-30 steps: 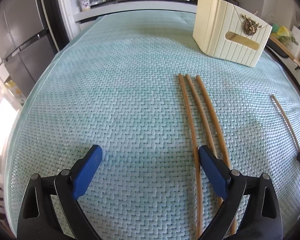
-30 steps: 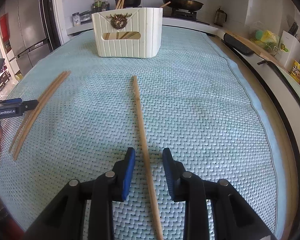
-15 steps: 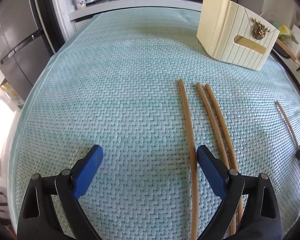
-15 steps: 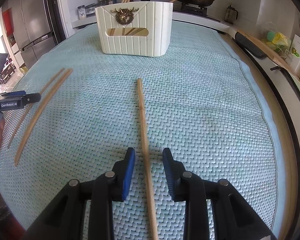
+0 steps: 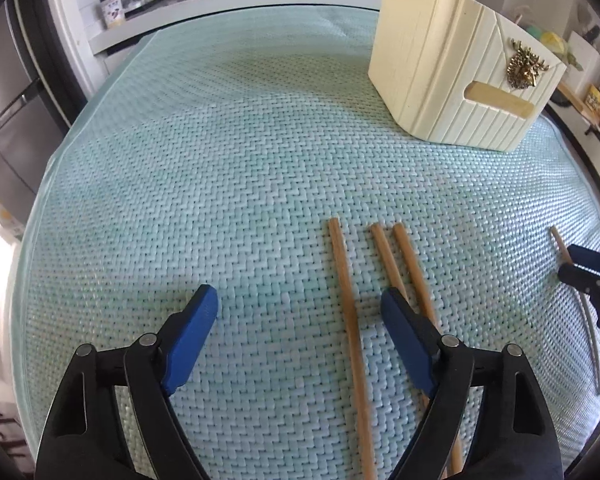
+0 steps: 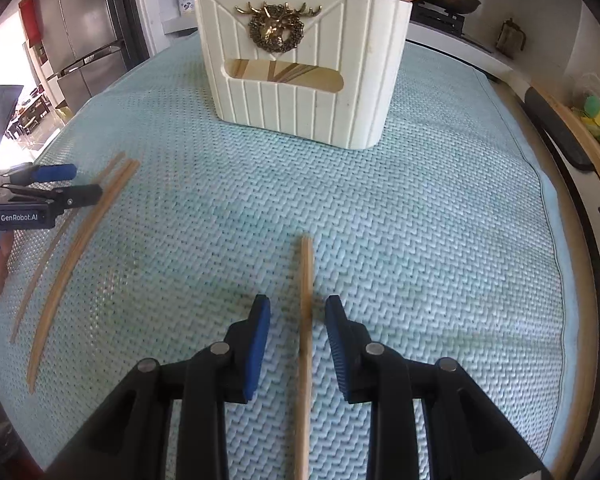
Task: Organize utensils
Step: 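Close the left tool on a chopstick while the right tool holds its chopstick, then lift both held chopsticks and carry them over the cream holder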
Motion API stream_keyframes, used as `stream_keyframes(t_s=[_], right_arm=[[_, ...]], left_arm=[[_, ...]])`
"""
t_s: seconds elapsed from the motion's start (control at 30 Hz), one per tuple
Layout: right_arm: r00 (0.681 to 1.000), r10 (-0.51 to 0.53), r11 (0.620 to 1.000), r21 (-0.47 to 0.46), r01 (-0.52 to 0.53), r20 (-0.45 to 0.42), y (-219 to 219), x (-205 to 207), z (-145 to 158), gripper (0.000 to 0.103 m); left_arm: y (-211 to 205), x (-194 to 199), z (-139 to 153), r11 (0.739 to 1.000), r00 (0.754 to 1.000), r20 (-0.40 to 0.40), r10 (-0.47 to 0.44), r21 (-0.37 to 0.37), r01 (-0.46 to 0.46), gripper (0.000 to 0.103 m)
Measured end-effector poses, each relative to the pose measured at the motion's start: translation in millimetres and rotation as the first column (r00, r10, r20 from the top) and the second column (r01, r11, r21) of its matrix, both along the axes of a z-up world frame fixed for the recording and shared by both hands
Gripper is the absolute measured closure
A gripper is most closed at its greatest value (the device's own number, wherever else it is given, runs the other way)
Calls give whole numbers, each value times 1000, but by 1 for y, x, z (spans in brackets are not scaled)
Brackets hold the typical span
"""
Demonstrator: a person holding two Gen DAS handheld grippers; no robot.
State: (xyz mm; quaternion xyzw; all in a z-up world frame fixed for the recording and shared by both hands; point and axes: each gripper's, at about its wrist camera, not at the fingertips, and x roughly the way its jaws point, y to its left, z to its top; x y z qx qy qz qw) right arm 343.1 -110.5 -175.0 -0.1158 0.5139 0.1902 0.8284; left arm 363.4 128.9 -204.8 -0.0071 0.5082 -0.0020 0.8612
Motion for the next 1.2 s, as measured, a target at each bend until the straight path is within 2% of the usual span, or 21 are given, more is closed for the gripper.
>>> stream_keyframes(t_s=[0.07, 0.13, 0.2, 0.3, 0.4, 0.5, 0.6, 0.63, 0.77, 0.87, 1.03, 1.2], right_arm=[[1000, 4, 1000, -5, -4, -8, 4, 10, -1, 74], [1000, 14, 1000, -10, -14, -10, 9, 17, -1, 74], [1000, 18, 1000, -4, -18, -21, 13, 21, -1, 74], [1000, 18, 1000, -13, -18, -23, 19, 30, -1, 79], [1000, 15, 1000, -15, -16, -24, 21, 32, -1, 90], [1000, 10, 1000, -11, -11, -23, 18, 35, -1, 96], [1000, 3, 1000, 14, -2, -22, 12, 40, 0, 97], [1000, -3, 1000, 22, 4, -22, 9, 42, 0, 96], [999, -36, 994, 107, 36, 3, -6, 46, 14, 96], [998, -52, 984, 173, 44, 43, -18, 42, 36, 96], [989, -59, 964, 266, 20, 138, -36, 21, 86, 96], [966, -59, 942, 334, -30, 253, -43, -18, 136, 96]], left_arm=[[2, 8, 1, 1000, 1000, -8, -11, -1, 11, 30], [1, 16, 2, 1000, 1000, -15, -26, -6, 26, 42], [-5, 16, 3, 999, 999, -20, -37, -7, 36, 47], [-15, 18, 2, 999, 999, -19, -48, 7, 48, 47], [-20, 16, 3, 998, 999, -13, -53, 16, 53, 48], [-33, 8, 6, 998, 998, 7, -63, 12, 63, 71], [-38, 6, 6, 998, 997, 25, -68, 6, 68, 95], [-41, 4, 6, 998, 997, 31, -69, 2, 69, 98], [-46, -6, 9, 997, 996, 56, -72, 10, 72, 99], [-46, -18, 25, 997, 991, 109, -73, 11, 72, 99], [-44, -44, 76, 996, 975, 212, -69, -39, 79, 99], [-42, -79, 130, 991, 949, 310, -63, -90, 95, 99]])
